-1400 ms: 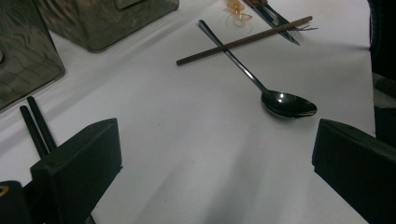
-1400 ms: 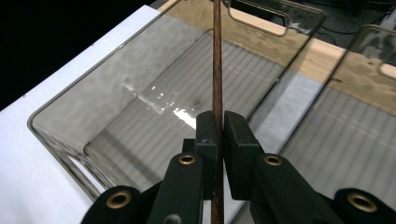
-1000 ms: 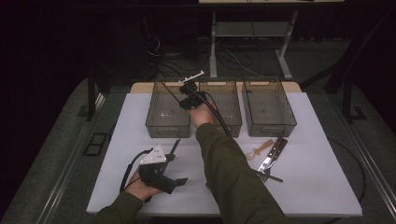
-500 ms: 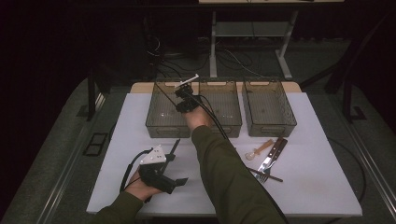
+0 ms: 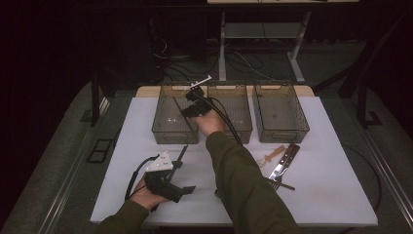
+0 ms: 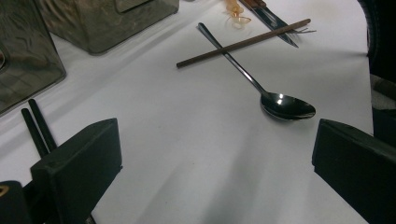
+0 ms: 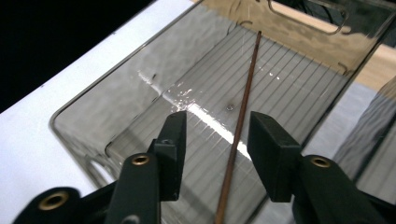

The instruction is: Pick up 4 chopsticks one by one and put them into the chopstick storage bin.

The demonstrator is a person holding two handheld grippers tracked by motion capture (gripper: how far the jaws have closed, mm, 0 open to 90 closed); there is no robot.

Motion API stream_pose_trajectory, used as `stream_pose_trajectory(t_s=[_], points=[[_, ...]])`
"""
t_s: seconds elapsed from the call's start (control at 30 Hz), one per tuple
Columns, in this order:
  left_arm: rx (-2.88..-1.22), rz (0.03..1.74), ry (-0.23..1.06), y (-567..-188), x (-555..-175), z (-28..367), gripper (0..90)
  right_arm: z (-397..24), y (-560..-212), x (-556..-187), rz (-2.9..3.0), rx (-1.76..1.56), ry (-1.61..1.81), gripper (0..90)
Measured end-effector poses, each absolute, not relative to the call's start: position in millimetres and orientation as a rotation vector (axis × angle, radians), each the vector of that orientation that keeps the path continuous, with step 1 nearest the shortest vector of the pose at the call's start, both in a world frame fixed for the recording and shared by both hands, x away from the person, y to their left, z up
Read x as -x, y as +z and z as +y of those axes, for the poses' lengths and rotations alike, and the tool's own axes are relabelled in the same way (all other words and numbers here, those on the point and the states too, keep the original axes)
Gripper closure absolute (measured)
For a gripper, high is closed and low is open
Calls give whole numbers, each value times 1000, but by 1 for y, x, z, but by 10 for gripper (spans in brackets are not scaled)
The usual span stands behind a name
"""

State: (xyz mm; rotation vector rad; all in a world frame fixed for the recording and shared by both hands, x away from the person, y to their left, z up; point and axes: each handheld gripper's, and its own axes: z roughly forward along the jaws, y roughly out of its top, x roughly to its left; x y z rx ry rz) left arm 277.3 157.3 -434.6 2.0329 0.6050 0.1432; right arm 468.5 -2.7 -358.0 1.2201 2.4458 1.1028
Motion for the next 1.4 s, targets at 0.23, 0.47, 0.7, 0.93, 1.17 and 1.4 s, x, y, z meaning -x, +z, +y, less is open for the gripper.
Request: stream_pose_trajectory(t_s=[0.23, 0.47, 0.7, 0.93, 1.17, 1.4], points=[[-2030, 610, 144, -435, -277, 156, 2, -26, -348, -456, 2474, -1136, 1177, 448], [-2037, 607, 142, -435, -277, 156, 2, -51, -345, -442, 2517, -1039, 1232, 343], [-2049, 599, 136, -436, -277, 156, 2, -73, -342, -431, 2538, -1002, 1248, 301], [-2056, 608, 135, -436, -277, 156, 1, -95, -339, -419, 2529, -962, 1280, 287], [-2057, 612, 139, -436, -278, 156, 0, -117, -342, -404, 2534, -904, 1302, 277], [-2056, 611, 144, -436, -277, 156, 0, -143, -347, -387, 2519, -889, 1350, 277]])
